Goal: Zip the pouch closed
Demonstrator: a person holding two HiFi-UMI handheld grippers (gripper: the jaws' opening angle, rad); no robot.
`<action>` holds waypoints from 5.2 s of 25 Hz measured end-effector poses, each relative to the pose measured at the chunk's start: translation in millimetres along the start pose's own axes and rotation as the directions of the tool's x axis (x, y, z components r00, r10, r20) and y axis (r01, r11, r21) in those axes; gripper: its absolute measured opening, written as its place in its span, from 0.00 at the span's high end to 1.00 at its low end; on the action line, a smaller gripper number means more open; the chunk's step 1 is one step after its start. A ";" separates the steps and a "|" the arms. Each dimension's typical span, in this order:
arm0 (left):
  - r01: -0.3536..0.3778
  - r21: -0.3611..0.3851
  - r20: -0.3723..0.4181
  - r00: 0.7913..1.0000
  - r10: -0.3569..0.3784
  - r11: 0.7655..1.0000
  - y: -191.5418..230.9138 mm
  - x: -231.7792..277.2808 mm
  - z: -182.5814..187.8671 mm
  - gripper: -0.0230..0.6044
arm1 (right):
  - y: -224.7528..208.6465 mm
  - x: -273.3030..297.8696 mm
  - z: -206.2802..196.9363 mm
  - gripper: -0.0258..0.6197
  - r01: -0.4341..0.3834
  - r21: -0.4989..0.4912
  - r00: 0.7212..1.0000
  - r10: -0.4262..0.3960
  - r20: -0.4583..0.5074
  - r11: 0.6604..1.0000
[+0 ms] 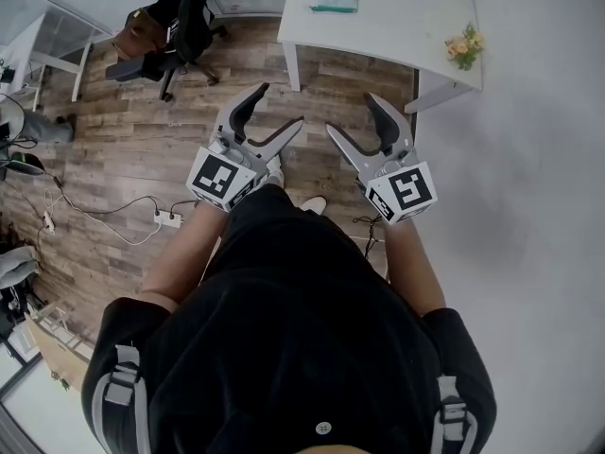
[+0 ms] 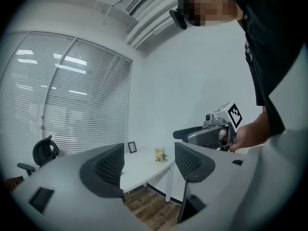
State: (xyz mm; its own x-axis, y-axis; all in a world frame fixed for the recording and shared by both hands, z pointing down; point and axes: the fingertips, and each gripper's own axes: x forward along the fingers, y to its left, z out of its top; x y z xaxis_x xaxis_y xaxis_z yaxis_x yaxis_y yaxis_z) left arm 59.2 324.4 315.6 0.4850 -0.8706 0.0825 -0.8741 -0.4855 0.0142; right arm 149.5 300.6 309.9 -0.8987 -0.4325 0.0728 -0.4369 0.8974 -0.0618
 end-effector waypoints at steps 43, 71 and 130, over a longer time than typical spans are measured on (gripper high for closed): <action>0.145 -0.055 -0.052 0.988 -0.148 0.988 238.3 105.9 -30.1 0.46 | -108.8 226.3 -18.3 0.42 0.132 0.011 0.982 -0.129 -0.139 0.991; 0.029 0.047 -0.088 0.996 -0.025 0.998 272.9 295.5 -22.4 0.46 | -316.5 261.8 -47.9 0.42 0.022 0.094 0.987 -0.007 -0.160 0.995; 0.515 0.042 -0.750 0.582 -0.314 0.856 349.9 376.4 -363.4 0.73 | -350.8 366.2 -274.6 0.43 0.325 0.289 0.846 -0.140 -0.515 0.901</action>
State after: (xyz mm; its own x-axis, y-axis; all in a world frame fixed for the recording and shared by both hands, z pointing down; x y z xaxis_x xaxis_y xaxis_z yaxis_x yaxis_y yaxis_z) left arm -74.2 -144.5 713.8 0.5360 -0.2955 0.7908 -0.4970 -0.8677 0.0126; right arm -15.7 -148.6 631.6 -0.6791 -0.4461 0.5830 -0.6964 0.6426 -0.3194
